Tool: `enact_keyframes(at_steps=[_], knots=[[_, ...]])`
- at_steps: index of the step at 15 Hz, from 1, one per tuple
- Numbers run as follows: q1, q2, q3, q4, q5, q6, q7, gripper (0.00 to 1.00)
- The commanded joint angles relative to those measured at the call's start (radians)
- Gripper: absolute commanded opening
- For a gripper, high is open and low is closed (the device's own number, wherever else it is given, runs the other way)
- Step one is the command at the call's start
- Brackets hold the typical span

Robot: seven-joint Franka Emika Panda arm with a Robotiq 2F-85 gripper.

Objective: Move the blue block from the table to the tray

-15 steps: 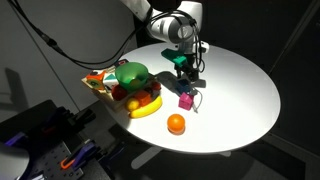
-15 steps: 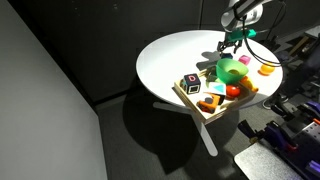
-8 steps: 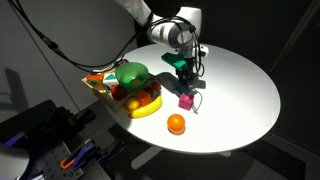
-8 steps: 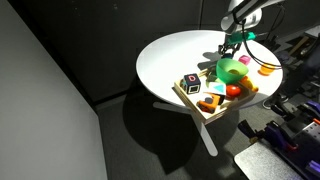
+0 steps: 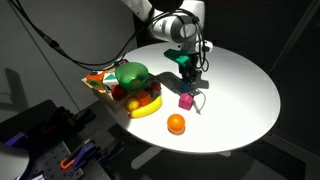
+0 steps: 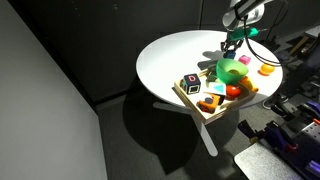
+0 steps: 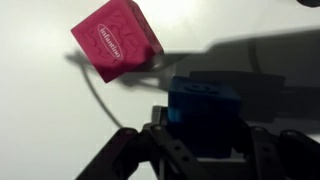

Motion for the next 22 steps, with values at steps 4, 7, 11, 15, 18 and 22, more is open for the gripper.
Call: enact_keyframes(at_steps=[4, 7, 11, 15, 18, 22], knots=[[0.018, -0.127, -0.025, -0.059, -0.046, -0.08, 0.011, 0.3], [0.016, -0.184, -0.022, -0.093, -0.067, -0.13, -0.009, 0.3], [0.012, -0.263, -0.018, -0.144, -0.093, -0.201, -0.024, 0.3], [0.015, -0.336, -0.018, -0.199, -0.127, -0.247, -0.023, 0.3], [0.015, -0.389, -0.011, -0.246, -0.145, -0.268, -0.04, 0.3], [0.012, -0.451, 0.01, -0.326, -0.143, -0.234, -0.087, 0.3]])
